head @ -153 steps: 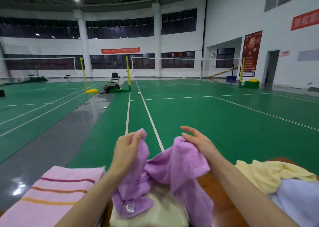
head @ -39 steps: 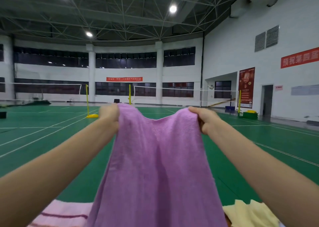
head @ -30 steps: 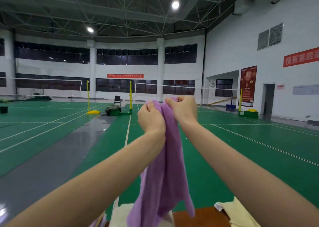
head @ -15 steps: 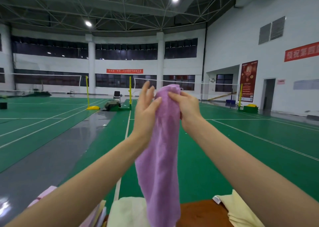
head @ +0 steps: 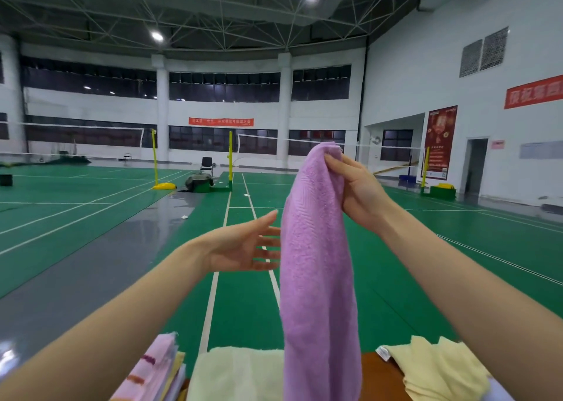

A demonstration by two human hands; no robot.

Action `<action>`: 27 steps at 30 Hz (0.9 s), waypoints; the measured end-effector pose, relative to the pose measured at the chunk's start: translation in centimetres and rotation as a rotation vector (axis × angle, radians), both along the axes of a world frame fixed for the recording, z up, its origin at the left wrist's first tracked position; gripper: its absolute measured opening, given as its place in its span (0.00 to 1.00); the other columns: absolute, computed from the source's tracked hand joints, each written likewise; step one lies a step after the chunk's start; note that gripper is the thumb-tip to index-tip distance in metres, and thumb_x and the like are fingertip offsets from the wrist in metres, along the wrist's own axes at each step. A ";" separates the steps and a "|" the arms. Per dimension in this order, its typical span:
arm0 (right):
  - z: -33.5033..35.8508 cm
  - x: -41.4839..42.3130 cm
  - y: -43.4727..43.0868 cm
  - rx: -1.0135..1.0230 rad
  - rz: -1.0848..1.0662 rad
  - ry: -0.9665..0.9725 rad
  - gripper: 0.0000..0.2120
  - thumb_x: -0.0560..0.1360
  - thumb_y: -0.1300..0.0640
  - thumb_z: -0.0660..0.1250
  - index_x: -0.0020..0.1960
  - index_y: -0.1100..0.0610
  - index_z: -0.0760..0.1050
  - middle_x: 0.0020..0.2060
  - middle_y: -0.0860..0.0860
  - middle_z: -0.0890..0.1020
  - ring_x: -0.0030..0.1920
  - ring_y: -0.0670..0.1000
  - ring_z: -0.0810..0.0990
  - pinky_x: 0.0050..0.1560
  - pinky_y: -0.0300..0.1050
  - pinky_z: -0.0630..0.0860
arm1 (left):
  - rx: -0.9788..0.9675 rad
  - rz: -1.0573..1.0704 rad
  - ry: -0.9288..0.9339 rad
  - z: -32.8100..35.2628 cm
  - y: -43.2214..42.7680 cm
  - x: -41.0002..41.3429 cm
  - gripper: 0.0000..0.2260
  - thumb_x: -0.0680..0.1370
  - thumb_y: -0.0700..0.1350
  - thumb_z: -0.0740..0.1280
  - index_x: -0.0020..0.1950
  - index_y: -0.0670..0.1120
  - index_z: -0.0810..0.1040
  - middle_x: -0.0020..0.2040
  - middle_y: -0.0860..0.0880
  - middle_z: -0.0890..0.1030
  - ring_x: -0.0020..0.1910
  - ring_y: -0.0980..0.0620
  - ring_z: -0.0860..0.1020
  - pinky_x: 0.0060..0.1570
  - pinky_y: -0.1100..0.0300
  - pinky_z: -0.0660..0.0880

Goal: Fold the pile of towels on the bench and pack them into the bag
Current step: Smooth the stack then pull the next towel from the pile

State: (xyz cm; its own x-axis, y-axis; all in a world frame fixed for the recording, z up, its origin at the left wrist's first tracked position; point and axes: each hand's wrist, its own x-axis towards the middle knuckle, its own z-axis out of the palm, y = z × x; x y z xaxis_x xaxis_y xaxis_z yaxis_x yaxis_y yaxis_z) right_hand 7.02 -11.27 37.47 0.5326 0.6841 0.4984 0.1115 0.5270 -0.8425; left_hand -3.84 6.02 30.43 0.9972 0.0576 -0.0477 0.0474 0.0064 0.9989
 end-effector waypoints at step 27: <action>-1.0 3.1 0.2 -0.061 -0.215 0.135 0.05 0.76 0.59 0.64 0.50 0.57 0.76 0.40 0.50 0.81 0.42 0.48 0.79 0.50 0.44 0.78 | 0.045 0.544 -0.608 6.7 1.5 0.1 0.04 0.75 0.40 0.68 0.47 0.47 0.77 0.44 0.51 0.78 0.45 0.53 0.75 0.48 0.57 0.74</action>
State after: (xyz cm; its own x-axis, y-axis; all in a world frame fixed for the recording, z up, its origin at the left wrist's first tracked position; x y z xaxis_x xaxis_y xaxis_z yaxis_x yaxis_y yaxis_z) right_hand 10.10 -11.06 36.45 0.7277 0.5749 0.3742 0.0999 0.4508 -0.8870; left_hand -3.74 7.49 37.15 0.6803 0.5299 0.5063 -0.5008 -0.1684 0.8490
